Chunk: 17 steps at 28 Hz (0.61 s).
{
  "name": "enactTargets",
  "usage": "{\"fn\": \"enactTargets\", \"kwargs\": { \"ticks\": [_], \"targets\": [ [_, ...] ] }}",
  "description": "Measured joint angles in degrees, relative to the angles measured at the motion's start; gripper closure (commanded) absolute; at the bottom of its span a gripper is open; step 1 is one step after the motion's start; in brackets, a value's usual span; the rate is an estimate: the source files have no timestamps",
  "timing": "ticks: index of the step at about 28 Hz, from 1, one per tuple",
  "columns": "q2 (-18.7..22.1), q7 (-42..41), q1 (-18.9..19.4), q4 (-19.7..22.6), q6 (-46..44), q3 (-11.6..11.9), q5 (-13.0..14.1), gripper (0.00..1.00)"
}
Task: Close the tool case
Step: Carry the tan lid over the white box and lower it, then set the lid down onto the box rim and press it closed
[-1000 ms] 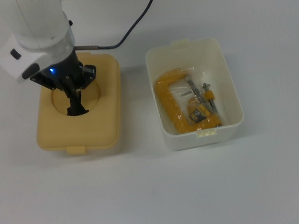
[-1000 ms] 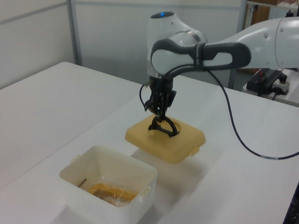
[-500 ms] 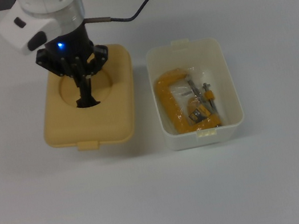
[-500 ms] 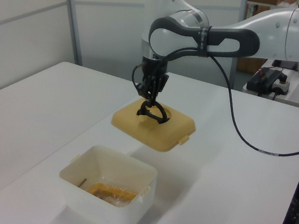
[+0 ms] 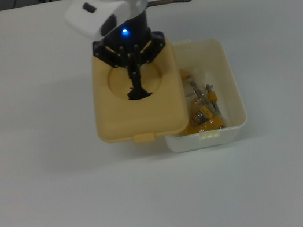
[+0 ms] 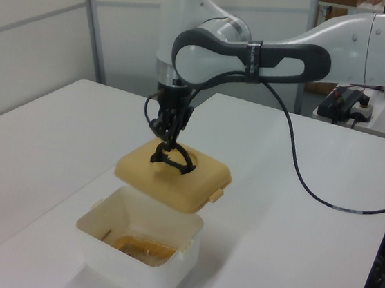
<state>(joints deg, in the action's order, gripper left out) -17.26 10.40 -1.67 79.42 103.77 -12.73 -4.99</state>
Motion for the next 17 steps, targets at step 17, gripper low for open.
{"fn": "enactTargets", "kwargs": {
  "ticks": [17],
  "targets": [
    [-1.41, 6.23, 8.11, 0.0, 0.0, -0.04, -1.94, 1.0]
  ]
}}
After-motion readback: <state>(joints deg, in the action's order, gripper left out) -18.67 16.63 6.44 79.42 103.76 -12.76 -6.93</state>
